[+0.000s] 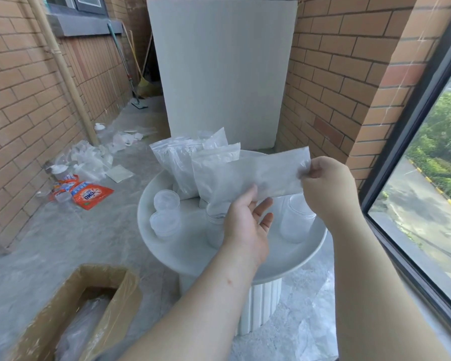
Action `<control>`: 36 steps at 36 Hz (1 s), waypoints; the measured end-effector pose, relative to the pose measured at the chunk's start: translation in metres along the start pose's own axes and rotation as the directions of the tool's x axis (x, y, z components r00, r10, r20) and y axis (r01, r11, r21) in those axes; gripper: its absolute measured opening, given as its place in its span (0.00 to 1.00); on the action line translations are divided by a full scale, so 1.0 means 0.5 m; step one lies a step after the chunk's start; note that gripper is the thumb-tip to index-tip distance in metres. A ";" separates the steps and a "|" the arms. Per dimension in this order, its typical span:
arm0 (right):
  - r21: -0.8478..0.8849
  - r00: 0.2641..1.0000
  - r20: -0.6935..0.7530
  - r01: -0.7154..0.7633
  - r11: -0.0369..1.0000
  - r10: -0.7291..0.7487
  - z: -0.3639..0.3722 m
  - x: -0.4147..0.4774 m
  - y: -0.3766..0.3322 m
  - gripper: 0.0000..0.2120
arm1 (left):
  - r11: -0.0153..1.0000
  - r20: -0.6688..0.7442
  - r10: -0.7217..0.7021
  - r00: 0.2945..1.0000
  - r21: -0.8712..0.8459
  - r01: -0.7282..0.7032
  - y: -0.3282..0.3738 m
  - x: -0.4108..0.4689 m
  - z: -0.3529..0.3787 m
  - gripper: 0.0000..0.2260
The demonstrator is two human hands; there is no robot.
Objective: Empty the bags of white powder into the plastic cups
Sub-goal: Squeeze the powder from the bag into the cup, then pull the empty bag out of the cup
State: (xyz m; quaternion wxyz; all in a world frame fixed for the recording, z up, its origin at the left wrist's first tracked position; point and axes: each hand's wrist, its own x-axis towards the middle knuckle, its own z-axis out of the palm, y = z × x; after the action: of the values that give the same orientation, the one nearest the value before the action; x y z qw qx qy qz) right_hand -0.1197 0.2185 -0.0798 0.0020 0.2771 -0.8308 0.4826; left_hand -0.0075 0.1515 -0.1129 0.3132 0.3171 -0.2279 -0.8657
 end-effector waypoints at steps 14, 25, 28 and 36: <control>0.140 0.925 0.170 -0.364 0.921 0.340 -0.025 0.000 -0.001 0.04 | 0.939 -0.010 0.338 0.941 0.074 -0.337 0.043 0.031 0.010 0.07; 0.423 0.976 -0.074 -0.156 0.893 0.206 -0.040 -0.019 -0.052 0.17 | 0.668 0.131 0.653 0.746 0.364 -0.649 0.153 0.001 -0.027 0.11; 0.483 0.997 0.012 -0.071 0.872 0.075 -0.020 -0.034 -0.091 0.10 | 0.621 0.208 0.657 0.725 0.396 -0.677 0.201 -0.018 -0.060 0.14; 0.514 0.851 0.381 0.129 0.848 -0.361 0.087 -0.121 -0.202 0.11 | 0.550 0.297 0.553 0.778 0.571 -0.610 0.327 -0.080 -0.208 0.12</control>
State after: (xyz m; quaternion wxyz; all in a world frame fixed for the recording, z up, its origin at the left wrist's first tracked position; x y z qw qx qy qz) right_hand -0.0101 0.1727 -0.0384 -0.2001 0.4832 -0.6207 0.5841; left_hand 0.1537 0.0442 -0.0720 0.4444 0.2742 -0.6125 -0.5934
